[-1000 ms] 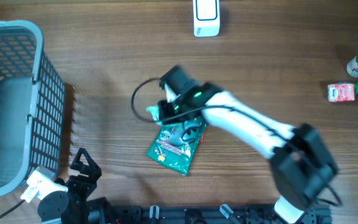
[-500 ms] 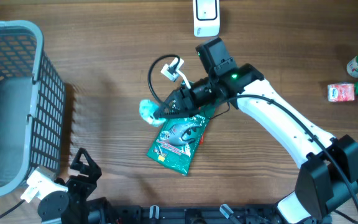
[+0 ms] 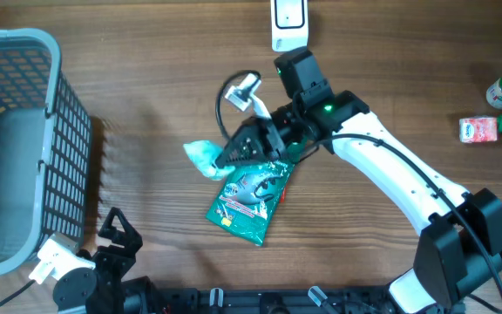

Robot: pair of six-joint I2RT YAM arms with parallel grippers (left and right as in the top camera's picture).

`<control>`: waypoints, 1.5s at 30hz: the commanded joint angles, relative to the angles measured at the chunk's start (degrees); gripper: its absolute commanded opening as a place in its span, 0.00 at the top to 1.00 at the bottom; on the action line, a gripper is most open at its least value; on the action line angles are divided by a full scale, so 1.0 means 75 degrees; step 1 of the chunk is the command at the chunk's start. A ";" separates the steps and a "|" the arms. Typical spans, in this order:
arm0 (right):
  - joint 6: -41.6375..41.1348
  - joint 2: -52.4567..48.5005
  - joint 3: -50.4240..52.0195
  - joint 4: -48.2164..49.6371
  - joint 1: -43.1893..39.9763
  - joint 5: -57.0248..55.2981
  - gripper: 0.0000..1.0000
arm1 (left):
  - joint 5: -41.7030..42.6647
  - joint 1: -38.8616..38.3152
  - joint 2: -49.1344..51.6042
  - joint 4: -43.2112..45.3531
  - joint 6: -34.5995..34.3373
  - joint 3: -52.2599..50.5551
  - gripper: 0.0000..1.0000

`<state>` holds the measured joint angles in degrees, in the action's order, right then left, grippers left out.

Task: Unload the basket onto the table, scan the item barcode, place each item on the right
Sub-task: 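Lift the wipes pack and hold it up to the white scanner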

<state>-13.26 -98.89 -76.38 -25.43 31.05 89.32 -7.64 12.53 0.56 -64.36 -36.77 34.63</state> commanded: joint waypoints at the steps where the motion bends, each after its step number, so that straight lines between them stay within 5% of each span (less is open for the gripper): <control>1: -0.6618 0.0029 -0.0006 0.0388 -0.0117 0.0475 0.96 | -0.0099 0.0015 -0.0023 0.0006 -0.0047 -0.0012 0.00; 8: -1.3811 0.0015 -0.0006 0.1953 -0.0175 -0.0338 0.96 | -0.0099 0.0015 -0.0023 0.0006 -0.0047 -0.0012 0.00; 14: -1.4055 0.0015 -0.0009 0.2017 -0.0527 -0.1818 0.96 | -0.0099 0.0015 -0.0023 0.0006 -0.0047 -0.0012 0.00; 26: -1.3977 0.0015 -0.0006 0.2020 -0.0895 -0.0761 0.95 | -0.0099 0.0015 -0.0023 0.0006 -0.0047 -0.0012 0.00; 29: -1.1602 0.0015 -0.0006 0.2020 -0.0962 -0.0758 0.96 | -0.0099 0.0015 -0.0023 0.0006 -0.0047 -0.0012 0.00; 33: -0.6822 0.0015 -0.0006 0.2025 -0.1084 -0.1297 0.96 | -0.0099 0.0015 -0.0023 0.0006 -0.0047 -0.0012 0.00; 36: -0.1702 0.0015 -0.0006 0.1766 -0.1084 -0.0294 0.96 | -0.0099 0.0015 -0.0023 0.0006 -0.0047 -0.0012 0.00; 37: -0.0769 0.0015 -0.0006 0.1478 -0.1087 -0.0207 0.96 | -0.0099 0.0015 -0.0023 0.0006 -0.0047 -0.0012 0.00; 40: 0.1157 0.0015 -0.0006 0.0428 -0.1087 -0.1244 0.96 | -0.0099 0.0015 -0.0023 0.0006 -0.0047 -0.0012 0.00; 45: 0.2142 -0.0087 -0.0006 -0.1026 -0.1084 -0.7364 0.96 | -0.0099 0.0015 -0.0023 0.0006 -0.0047 -0.0012 0.00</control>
<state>-12.05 -98.94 -76.29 -30.37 22.83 67.75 -7.64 12.53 0.54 -64.34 -36.77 34.65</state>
